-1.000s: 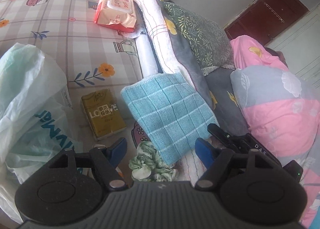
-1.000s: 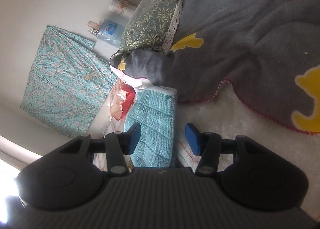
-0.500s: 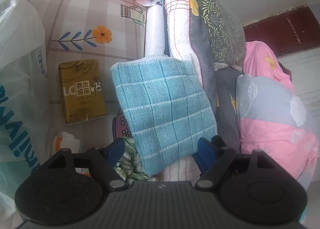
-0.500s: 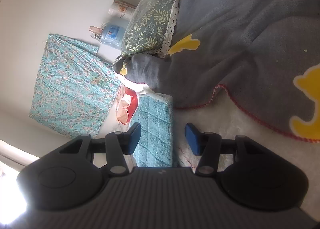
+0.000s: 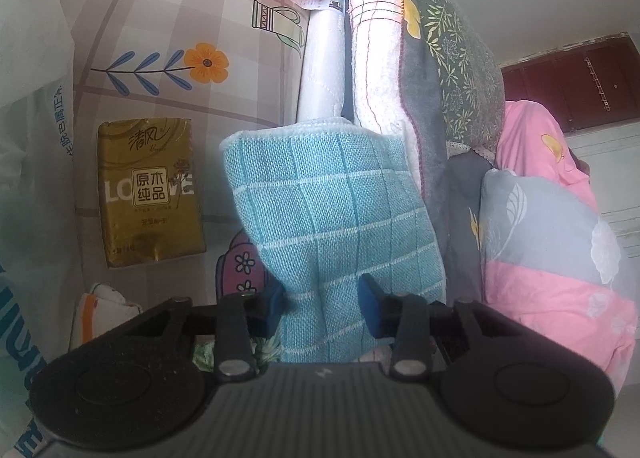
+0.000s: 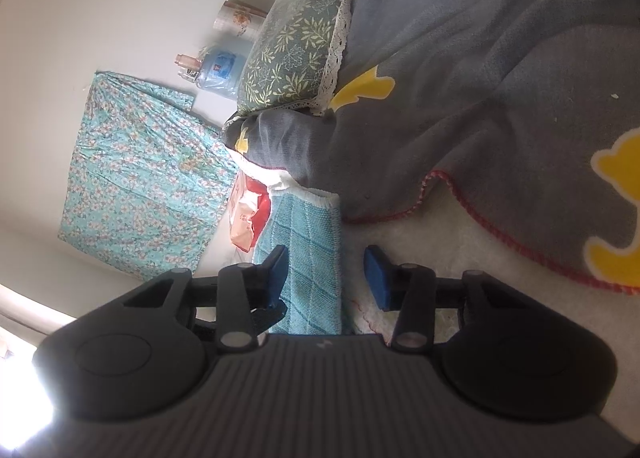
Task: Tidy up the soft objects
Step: 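Close the left tool on the light-blue checked towel, then lift the blue towel with the left tool while the right tool grips its edge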
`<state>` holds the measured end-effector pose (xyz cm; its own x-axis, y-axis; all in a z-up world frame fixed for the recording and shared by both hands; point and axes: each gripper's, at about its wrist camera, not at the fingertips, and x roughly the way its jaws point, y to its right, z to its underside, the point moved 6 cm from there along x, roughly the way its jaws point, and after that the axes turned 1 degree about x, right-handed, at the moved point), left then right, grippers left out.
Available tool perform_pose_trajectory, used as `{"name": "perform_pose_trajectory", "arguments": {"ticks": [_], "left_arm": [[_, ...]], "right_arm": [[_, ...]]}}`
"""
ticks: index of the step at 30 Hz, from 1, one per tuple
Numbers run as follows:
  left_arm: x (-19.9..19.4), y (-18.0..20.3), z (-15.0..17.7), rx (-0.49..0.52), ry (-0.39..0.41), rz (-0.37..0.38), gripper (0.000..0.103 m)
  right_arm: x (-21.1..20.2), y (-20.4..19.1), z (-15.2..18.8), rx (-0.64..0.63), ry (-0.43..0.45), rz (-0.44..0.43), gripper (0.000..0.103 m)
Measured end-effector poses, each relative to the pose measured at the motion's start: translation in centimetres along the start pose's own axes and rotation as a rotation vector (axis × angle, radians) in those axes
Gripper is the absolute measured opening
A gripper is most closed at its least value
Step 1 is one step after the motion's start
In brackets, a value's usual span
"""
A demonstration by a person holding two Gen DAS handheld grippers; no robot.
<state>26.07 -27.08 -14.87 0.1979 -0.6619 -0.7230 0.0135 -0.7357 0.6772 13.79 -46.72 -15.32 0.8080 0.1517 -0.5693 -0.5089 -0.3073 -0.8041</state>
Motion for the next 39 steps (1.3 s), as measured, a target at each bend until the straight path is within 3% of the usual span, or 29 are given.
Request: {"name": "perform_pose_trajectory", "arguments": {"ticks": [4, 8, 18, 27, 35, 39], "left_arm": [[-0.5, 0.6, -0.1, 0.038, 0.028, 0.003, 0.015], [-1.4, 1.5, 0.0, 0.094, 0.068, -0.002, 0.009], [-4.9, 4.1, 1.6, 0.218, 0.095, 0.002, 0.008], [-8.8, 2.3, 4.9, 0.290, 0.068, -0.081, 0.008], [-12.6, -0.1, 8.2, 0.369, 0.064, -0.160, 0.008], [-14.3, -1.7, 9.6, 0.381, 0.060, -0.200, 0.008]], "right_arm": [[0.0, 0.1, 0.0, 0.000, -0.002, -0.002, 0.041], [-0.1, 0.0, 0.1, 0.001, 0.000, -0.005, 0.041], [-2.1, -0.8, 0.6, -0.021, 0.006, -0.029, 0.041], [-5.4, -2.2, 2.9, -0.087, -0.006, -0.068, 0.041], [-8.2, -2.3, 6.5, -0.136, -0.072, -0.102, 0.041], [-8.3, -2.5, 9.5, -0.145, -0.162, -0.142, 0.032]]}}
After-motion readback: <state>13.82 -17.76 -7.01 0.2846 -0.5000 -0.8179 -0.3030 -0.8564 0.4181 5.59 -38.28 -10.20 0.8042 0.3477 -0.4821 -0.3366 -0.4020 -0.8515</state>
